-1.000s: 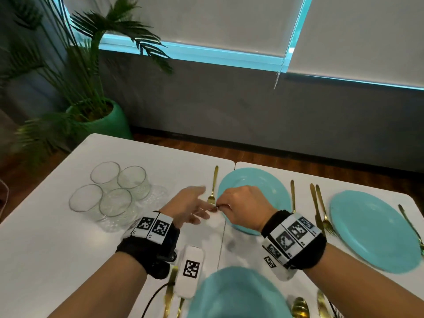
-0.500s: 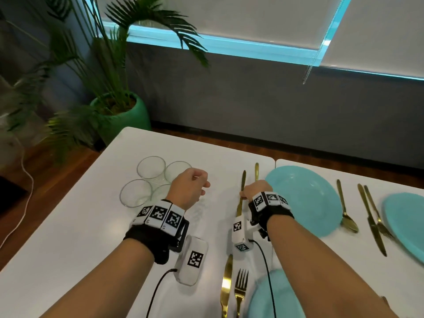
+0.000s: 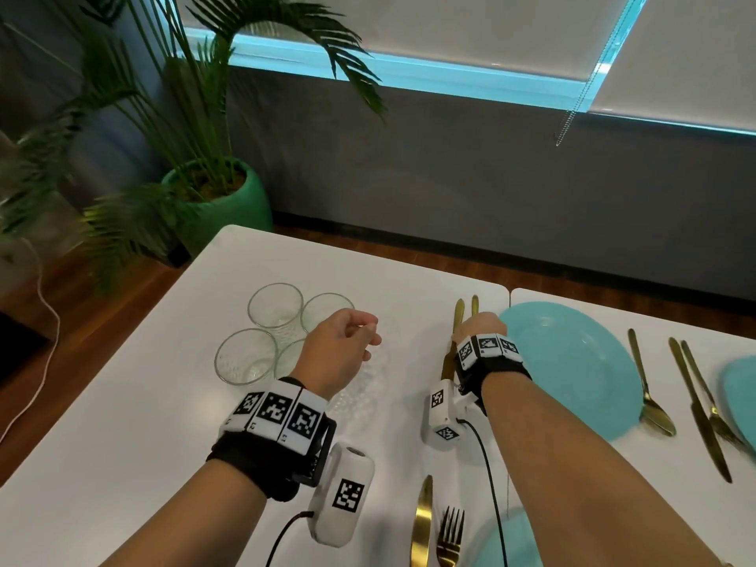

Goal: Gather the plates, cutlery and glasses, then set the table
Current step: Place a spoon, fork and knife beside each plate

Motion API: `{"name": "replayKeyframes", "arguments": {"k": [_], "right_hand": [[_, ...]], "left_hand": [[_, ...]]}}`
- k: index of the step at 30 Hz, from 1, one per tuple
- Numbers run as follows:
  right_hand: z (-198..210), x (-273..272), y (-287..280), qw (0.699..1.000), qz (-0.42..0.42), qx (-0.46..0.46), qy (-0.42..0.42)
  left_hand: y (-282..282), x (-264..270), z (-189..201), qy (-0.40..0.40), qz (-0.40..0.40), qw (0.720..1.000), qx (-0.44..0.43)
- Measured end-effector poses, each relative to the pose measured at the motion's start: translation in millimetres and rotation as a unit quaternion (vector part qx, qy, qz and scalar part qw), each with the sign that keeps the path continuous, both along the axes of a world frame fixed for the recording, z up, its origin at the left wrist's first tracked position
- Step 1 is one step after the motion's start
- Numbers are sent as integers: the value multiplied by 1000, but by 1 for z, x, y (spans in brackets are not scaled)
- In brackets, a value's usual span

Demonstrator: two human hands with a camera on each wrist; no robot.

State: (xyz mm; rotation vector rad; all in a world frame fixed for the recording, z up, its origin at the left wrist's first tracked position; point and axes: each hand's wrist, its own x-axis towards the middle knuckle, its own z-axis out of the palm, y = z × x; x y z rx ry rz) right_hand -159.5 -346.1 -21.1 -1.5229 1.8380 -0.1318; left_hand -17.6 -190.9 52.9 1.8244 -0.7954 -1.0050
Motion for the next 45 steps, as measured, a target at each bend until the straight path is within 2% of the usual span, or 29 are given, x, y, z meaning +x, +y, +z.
{"name": "replayKeyframes", "arguments": {"k": [4,7,13,26,30,32,35,38,41,43,45], "right_hand": [[2,-1,-3,991,69,-78,79],[3,0,-12,986,80,-77,124],[-1,-1,-15,979,107,-67,157],[-4,-5,-15,988,54,-73,123],[2,-1,-17,990,49,-69,116],[17,11,-15,993,45,-56,90],[38,37,3,988,128,-67,50],[49,57,43,976,198,-51,-80],[42,65,75,955,293,-9,-41],[31,66,92,947,319,18,-33],[18,66,108,944,322,40,-53]], "left_hand": [[-3,0,-1,3,0,1000,-4],[-5,-1,-2,5,0,1000,-6],[-7,-2,-5,11,2,1000,-4],[-5,-2,-10,8,2,1000,3],[-1,0,-9,11,7,1000,-1],[6,2,-7,13,14,1000,-3],[22,11,-2,-15,79,997,-21],[45,31,0,-99,208,973,-24],[71,60,-13,-113,319,941,-1],[87,79,-32,-108,335,935,41],[98,93,-55,-95,294,947,92]]}}
